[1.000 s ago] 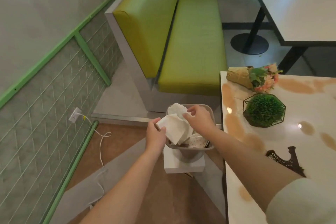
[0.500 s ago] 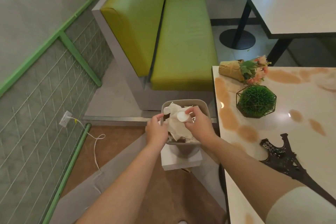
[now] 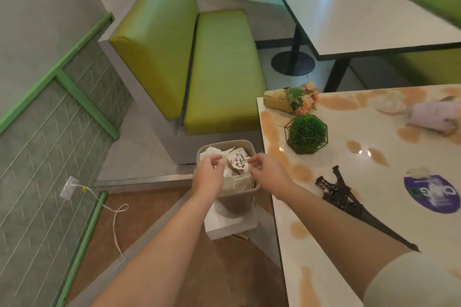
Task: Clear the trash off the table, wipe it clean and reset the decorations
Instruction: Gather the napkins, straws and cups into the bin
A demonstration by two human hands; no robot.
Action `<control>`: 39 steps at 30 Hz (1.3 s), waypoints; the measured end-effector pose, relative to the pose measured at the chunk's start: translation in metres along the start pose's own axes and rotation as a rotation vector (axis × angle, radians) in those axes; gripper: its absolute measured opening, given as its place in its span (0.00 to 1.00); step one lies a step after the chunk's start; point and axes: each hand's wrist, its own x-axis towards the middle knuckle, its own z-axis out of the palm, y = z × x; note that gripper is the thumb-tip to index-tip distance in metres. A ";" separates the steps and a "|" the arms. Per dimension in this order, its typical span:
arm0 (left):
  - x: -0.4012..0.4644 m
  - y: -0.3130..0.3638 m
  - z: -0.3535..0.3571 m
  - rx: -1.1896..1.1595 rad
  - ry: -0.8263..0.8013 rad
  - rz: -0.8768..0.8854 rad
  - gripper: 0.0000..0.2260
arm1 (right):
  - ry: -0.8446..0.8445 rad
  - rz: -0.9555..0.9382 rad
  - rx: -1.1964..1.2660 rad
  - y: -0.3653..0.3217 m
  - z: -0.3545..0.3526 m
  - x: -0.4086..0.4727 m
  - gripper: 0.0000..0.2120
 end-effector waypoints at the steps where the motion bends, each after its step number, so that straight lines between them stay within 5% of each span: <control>1: -0.004 0.011 0.005 0.002 -0.023 0.021 0.10 | 0.019 0.005 0.018 -0.001 -0.015 -0.004 0.08; 11: -0.078 0.155 0.088 0.115 -0.206 0.257 0.11 | 0.235 0.032 0.031 0.050 -0.192 -0.062 0.07; 24: -0.198 0.266 0.252 0.138 -0.293 0.375 0.11 | 0.301 0.088 -0.042 0.179 -0.365 -0.147 0.07; 39: -0.191 0.312 0.342 0.264 -0.304 0.400 0.12 | 0.323 0.195 -0.028 0.261 -0.441 -0.134 0.06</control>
